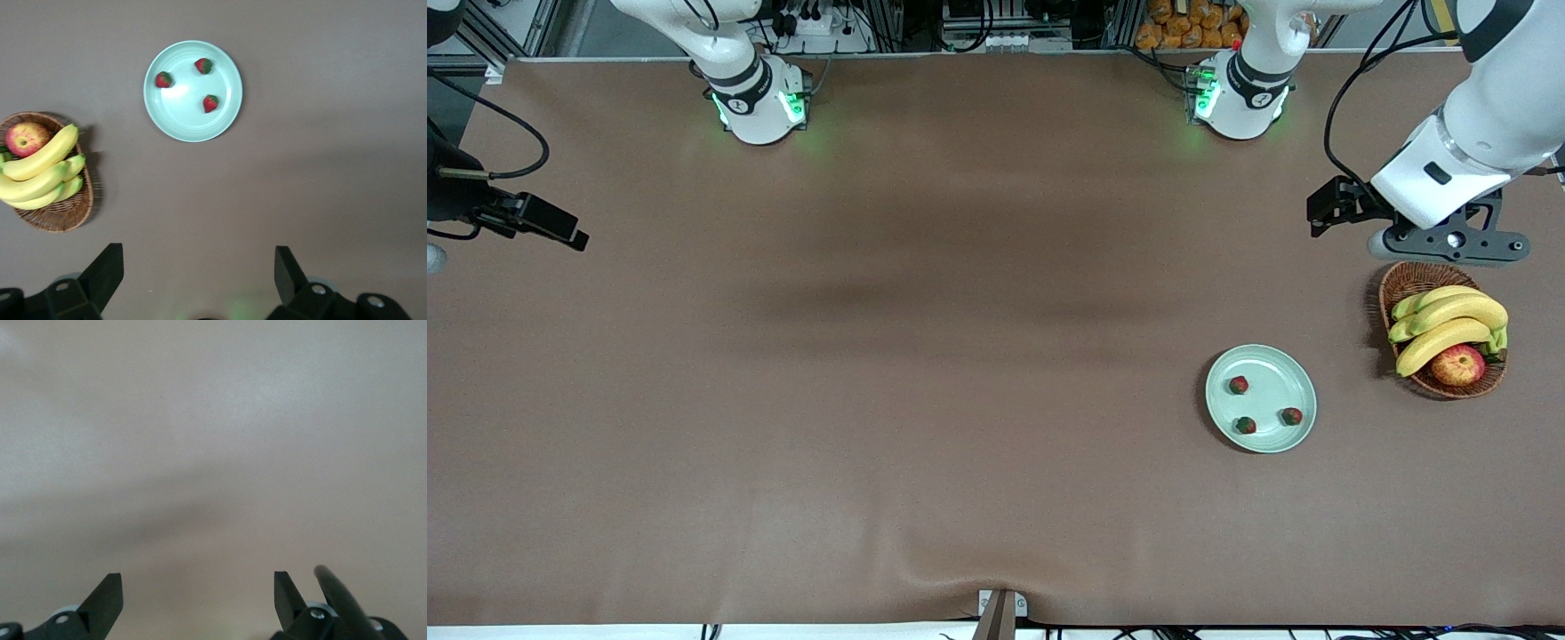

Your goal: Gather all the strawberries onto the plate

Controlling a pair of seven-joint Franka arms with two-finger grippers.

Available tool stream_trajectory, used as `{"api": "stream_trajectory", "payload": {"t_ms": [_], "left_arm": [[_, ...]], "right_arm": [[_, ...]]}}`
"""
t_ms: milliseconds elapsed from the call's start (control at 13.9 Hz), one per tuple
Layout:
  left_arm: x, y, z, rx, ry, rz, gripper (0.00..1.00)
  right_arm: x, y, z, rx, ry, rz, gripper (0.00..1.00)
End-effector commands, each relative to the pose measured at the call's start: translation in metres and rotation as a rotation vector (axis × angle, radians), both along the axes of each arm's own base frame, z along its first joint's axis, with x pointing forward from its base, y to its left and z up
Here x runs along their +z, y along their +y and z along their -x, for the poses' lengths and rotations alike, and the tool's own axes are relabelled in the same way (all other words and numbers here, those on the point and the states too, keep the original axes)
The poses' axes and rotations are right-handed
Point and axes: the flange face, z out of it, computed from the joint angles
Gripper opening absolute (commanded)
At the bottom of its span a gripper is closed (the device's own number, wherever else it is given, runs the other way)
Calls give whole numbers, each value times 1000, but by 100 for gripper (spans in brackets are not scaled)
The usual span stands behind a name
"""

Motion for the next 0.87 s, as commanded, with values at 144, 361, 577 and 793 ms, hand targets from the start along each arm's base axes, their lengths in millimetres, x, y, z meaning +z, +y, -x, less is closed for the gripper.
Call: {"api": "stream_trajectory", "payload": {"t_ms": [144,361,577,793], "left_arm": [[20,-1,5,-20,-20,19,100],[26,3,8,-12,-27,22,100],[26,6,8,-7,-27,22,100],[25,6,8,-9,-27,23,100]], "right_arm": [[2,-1,0,-4,5,-4,100],[2,-3,0,7,6,-5,100],[1,-4,0,6,7,-3,100],[3,-5,2,5,15,-3,100]]}}
